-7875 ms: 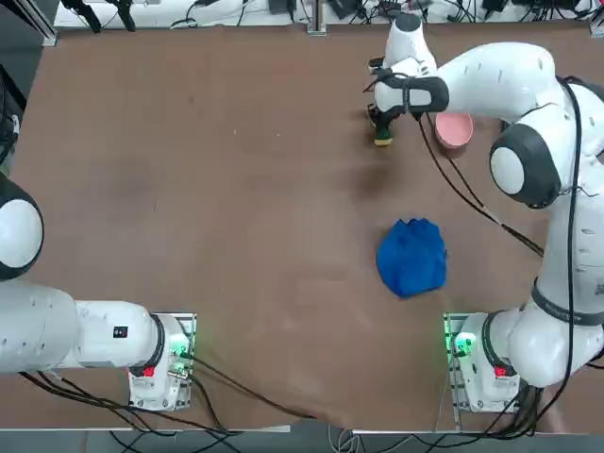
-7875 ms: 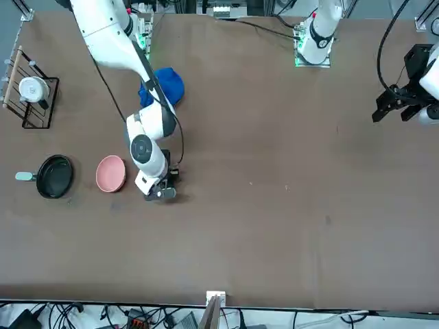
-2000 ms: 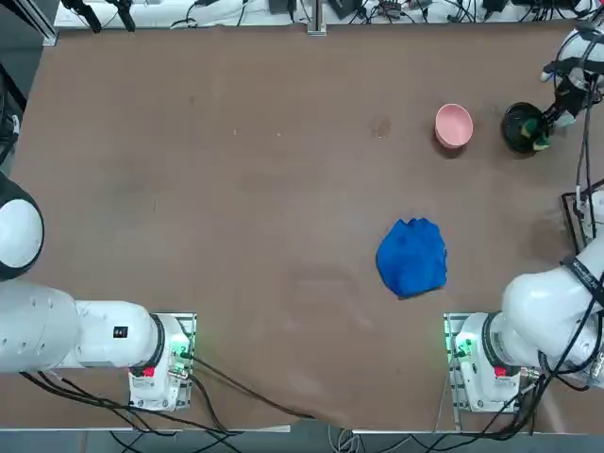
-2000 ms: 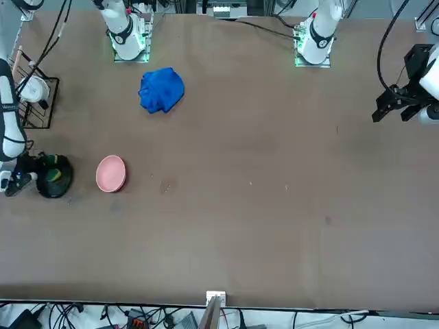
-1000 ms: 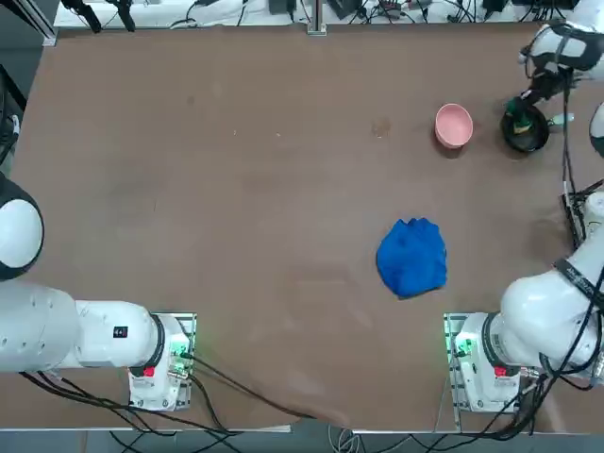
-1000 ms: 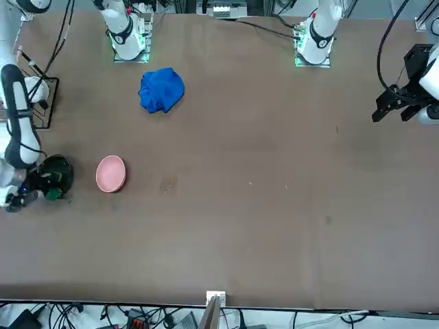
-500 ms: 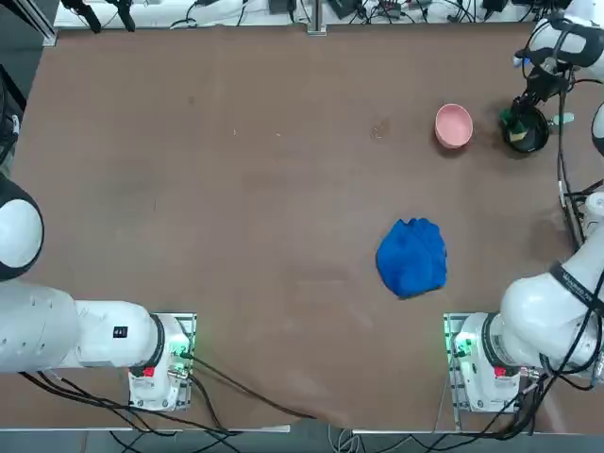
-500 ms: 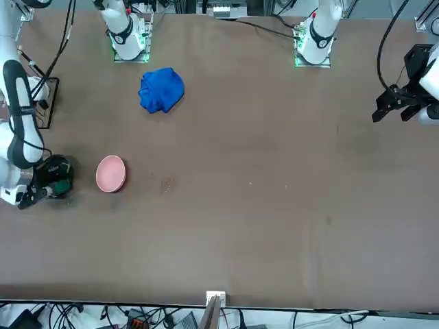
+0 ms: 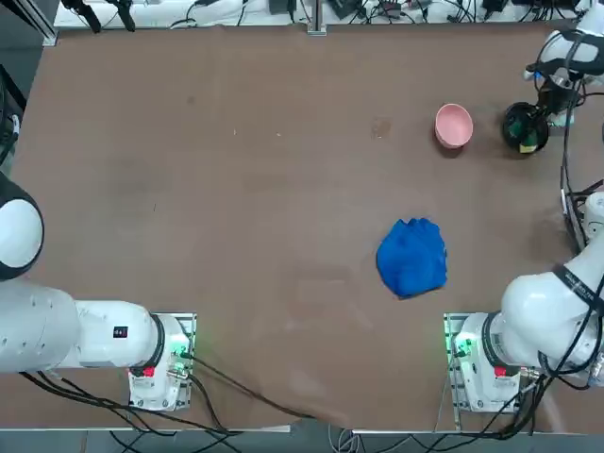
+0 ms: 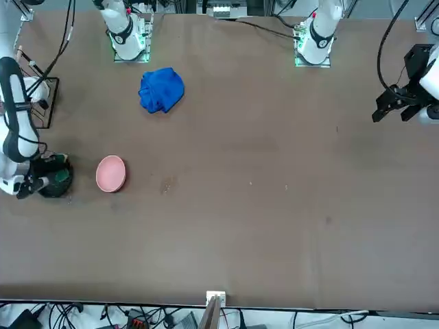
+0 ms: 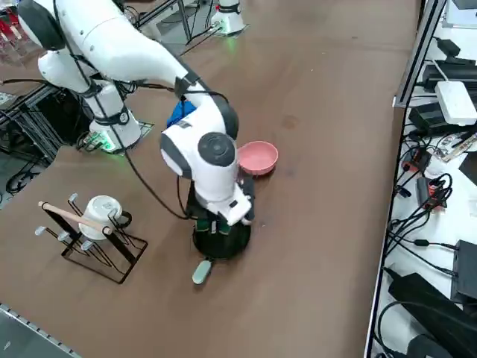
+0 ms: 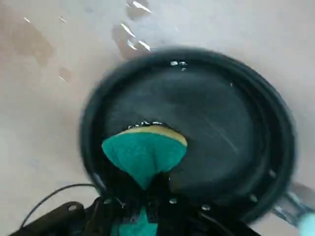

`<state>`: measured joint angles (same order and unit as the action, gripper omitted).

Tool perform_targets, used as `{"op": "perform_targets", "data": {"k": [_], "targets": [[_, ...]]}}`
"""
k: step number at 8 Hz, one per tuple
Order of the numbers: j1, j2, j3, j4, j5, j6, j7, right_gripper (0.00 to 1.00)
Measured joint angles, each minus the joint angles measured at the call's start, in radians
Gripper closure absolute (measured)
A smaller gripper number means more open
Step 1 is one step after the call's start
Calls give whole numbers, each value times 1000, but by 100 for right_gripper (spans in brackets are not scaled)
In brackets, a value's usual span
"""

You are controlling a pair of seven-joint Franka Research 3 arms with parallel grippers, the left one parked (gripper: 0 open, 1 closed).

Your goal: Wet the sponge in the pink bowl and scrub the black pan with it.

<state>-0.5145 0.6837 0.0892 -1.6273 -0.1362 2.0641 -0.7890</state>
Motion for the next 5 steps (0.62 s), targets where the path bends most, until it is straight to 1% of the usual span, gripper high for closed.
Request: {"op": "perform_targets", "data": {"k": [2, 5], "targets": [[-36, 4, 1, 4, -62, 42, -17, 92], [-43, 39, 5, 43, -69, 99, -40, 92]]}}
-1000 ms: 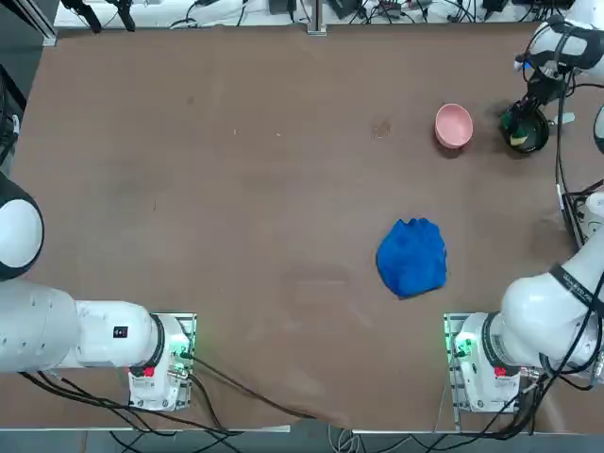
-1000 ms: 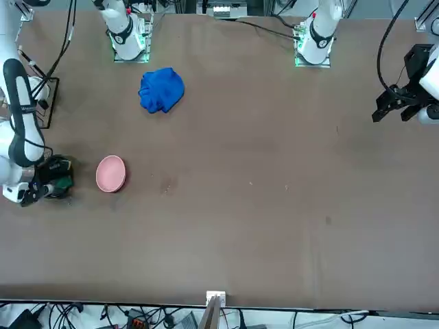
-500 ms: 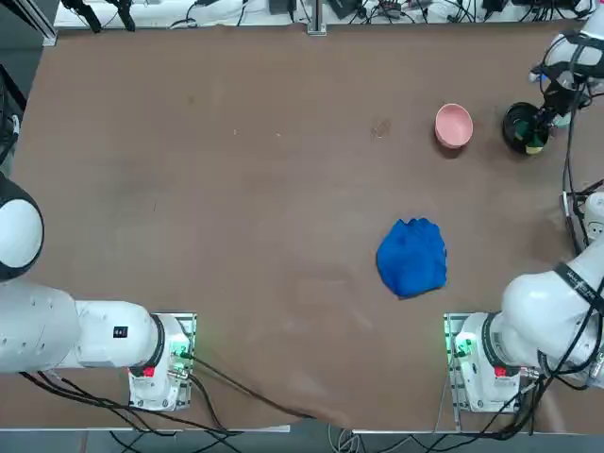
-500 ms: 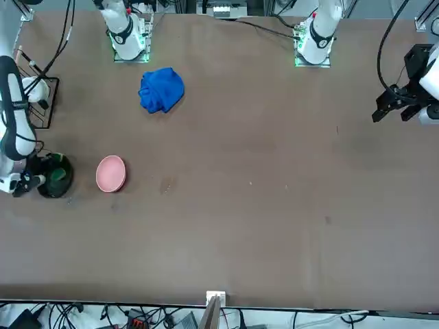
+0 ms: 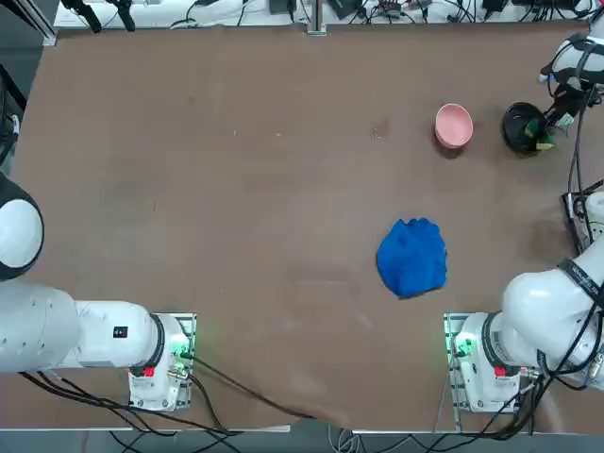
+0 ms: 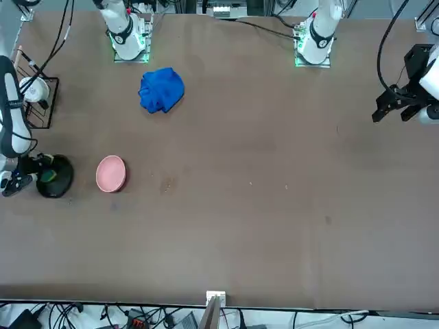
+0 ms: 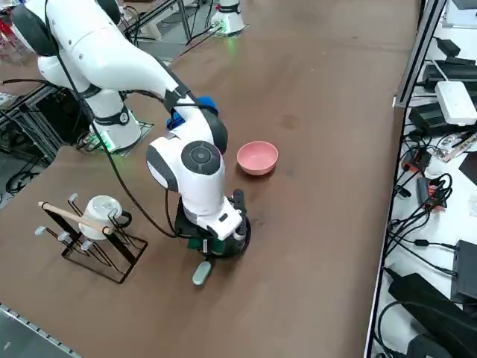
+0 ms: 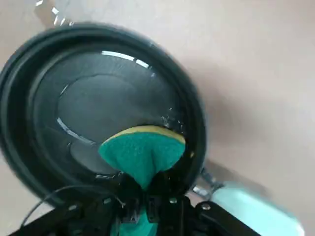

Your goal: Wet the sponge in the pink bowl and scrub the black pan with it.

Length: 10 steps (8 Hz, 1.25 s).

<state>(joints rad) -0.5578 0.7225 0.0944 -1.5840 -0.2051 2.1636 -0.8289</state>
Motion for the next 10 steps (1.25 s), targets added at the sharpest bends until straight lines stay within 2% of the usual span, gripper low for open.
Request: {"op": "perform_targets", "data": {"k": [2, 5, 10], "targets": [[9, 15, 8, 19, -1, 27, 39, 92], [89, 18, 21, 32, -1, 32, 169, 92], [107, -4, 61, 47, 46, -120, 219, 92]]}}
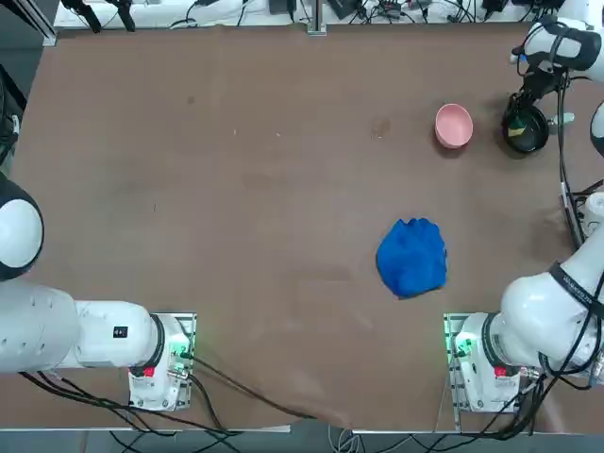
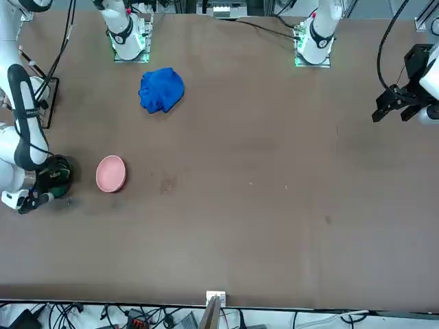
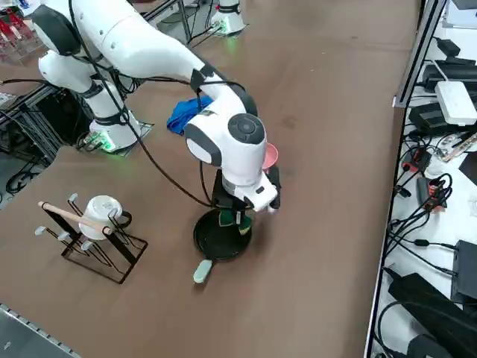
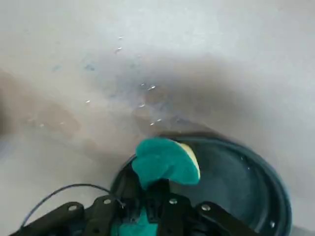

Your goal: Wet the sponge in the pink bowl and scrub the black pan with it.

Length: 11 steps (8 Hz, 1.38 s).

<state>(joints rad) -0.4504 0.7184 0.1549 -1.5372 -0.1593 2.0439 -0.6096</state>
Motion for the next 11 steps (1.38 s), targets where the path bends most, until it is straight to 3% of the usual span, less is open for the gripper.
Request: {"op": "perform_targets", "data": {"k": [3, 6, 9, 11], "targets": [[0, -90, 44, 10, 15, -111, 0, 92], [7, -164, 192, 9, 23, -168, 116, 92], [24, -166, 353, -15, 24, -175, 320, 92], [125, -160, 385, -62, 25, -90, 536, 92]]}}
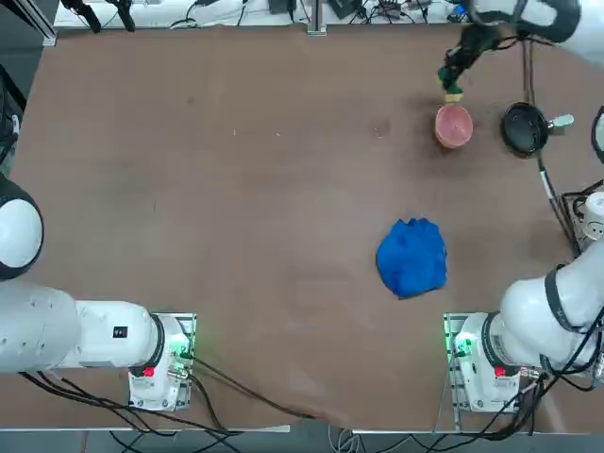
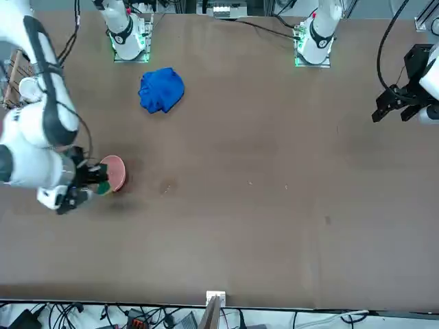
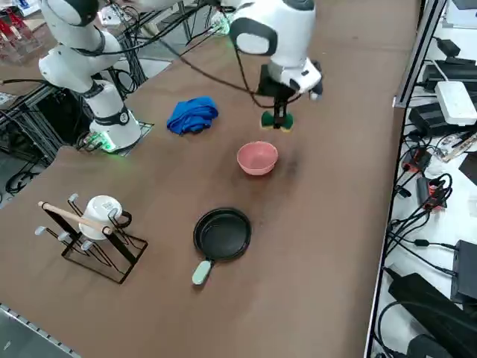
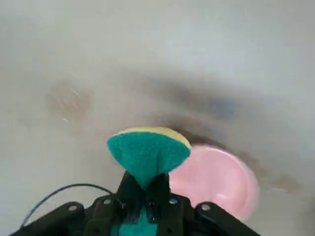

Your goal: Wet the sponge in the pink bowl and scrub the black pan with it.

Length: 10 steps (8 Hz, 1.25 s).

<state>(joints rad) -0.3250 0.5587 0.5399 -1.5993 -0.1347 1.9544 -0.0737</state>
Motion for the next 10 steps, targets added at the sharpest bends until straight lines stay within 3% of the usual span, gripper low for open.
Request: {"op": "perform_targets", "data": {"k": [2, 5, 7, 10], "targets": [[116, 20, 0, -59, -3, 129, 188, 92], [217, 77, -7, -115, -67, 259, 356, 92], [252, 130, -14, -119, -169, 295, 461, 92], [268, 188, -17, -118, -233, 334, 540, 92]]}}
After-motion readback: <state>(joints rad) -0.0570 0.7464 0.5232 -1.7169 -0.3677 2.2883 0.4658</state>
